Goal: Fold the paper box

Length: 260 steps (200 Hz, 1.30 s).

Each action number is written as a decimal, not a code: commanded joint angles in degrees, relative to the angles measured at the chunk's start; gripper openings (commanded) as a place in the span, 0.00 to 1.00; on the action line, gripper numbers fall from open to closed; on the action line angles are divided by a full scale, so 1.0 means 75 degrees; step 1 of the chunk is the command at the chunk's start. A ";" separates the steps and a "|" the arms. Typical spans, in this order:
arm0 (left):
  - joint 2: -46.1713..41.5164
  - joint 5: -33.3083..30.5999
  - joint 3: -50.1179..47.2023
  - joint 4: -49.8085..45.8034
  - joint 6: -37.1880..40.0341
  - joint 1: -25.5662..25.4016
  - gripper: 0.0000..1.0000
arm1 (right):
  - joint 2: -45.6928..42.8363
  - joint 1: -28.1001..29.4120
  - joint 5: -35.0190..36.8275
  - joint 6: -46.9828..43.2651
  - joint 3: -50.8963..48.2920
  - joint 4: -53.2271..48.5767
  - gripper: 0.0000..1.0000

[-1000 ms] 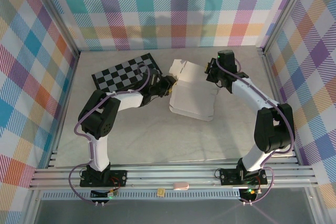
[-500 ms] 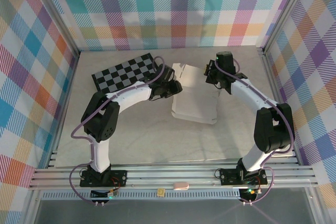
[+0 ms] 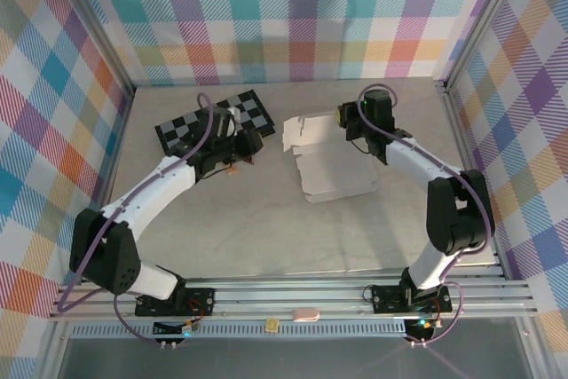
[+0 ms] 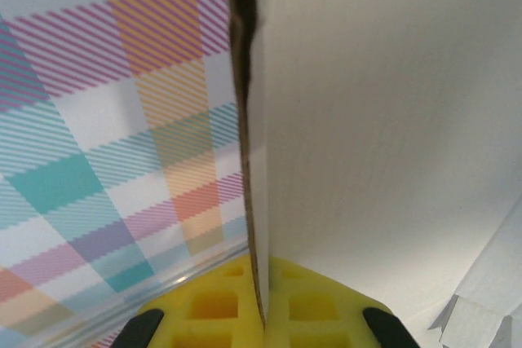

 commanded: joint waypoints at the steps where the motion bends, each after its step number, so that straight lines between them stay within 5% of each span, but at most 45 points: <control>1: 0.0780 0.0412 0.0258 -0.0417 0.1472 -0.0023 0.31 | 0.0176 0.0070 -0.0537 -0.0569 -0.0248 0.0597 0.00; 129: 0.2610 0.0222 0.0559 0.0505 0.2718 -0.0561 0.34 | 0.0850 0.0034 -0.1644 -0.1082 -0.2115 0.3975 0.00; 168: 0.2608 -0.0593 0.0658 0.0317 0.2483 -0.0619 0.35 | 0.0917 0.0012 -0.1801 -0.1035 -0.1960 0.4235 0.00; 260: 0.1907 -0.0826 0.0443 0.0125 0.2332 0.0373 0.36 | 0.2009 0.0101 -0.2181 -0.0737 -0.1260 0.5507 0.00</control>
